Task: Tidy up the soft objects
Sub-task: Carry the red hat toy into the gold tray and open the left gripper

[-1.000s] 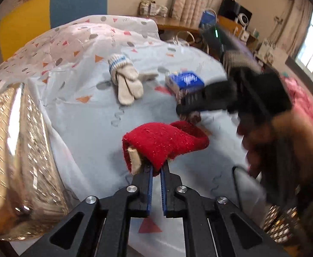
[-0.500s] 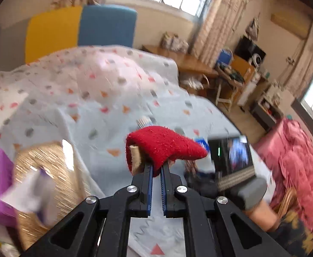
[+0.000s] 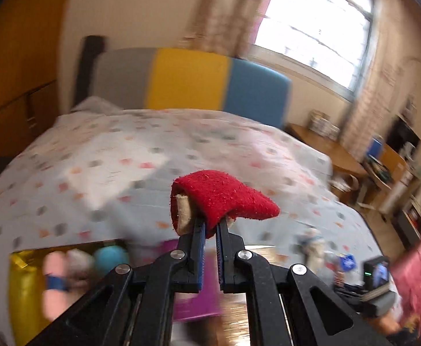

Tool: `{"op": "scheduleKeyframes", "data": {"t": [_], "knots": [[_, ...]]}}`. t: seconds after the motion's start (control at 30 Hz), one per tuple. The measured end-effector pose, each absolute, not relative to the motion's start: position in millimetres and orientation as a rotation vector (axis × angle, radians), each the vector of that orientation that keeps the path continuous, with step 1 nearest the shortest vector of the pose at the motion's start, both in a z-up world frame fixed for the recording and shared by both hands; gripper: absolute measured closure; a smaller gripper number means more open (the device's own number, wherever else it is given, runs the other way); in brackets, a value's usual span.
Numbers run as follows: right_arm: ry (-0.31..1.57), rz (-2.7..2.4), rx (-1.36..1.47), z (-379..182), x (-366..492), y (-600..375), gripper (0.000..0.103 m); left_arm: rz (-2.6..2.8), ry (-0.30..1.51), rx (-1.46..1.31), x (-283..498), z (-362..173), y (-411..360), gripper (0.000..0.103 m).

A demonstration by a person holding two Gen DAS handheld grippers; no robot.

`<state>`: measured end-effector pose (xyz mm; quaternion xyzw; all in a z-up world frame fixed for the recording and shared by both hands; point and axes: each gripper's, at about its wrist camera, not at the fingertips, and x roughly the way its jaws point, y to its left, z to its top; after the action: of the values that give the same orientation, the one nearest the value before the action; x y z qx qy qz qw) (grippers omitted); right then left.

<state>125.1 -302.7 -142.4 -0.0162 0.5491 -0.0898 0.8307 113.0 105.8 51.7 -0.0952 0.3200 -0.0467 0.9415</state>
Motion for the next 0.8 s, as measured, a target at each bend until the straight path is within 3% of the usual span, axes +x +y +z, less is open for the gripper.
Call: {"op": "scheduleKeyframes", "data": {"t": [0.4,0.7,0.77,0.8], "knots": [[1.16,-0.199,-0.126,-143,122,-293,0.086,0.29,0.757,-0.331,31,-24,278,0.096],[1.153,-0.211,-0.168,-143,122,-288,0.086,0.422,0.86,-0.383,30,-74,323,0.095],[1.151,-0.214,-0.168,-143,122,-289,0.086,0.427,0.867,-0.356,36,-77,321,0.086],[1.15,-0.216,-0.169,-143,121,-288,0.086,0.437,0.859,-0.345,37,-77,319,0.075]]}}
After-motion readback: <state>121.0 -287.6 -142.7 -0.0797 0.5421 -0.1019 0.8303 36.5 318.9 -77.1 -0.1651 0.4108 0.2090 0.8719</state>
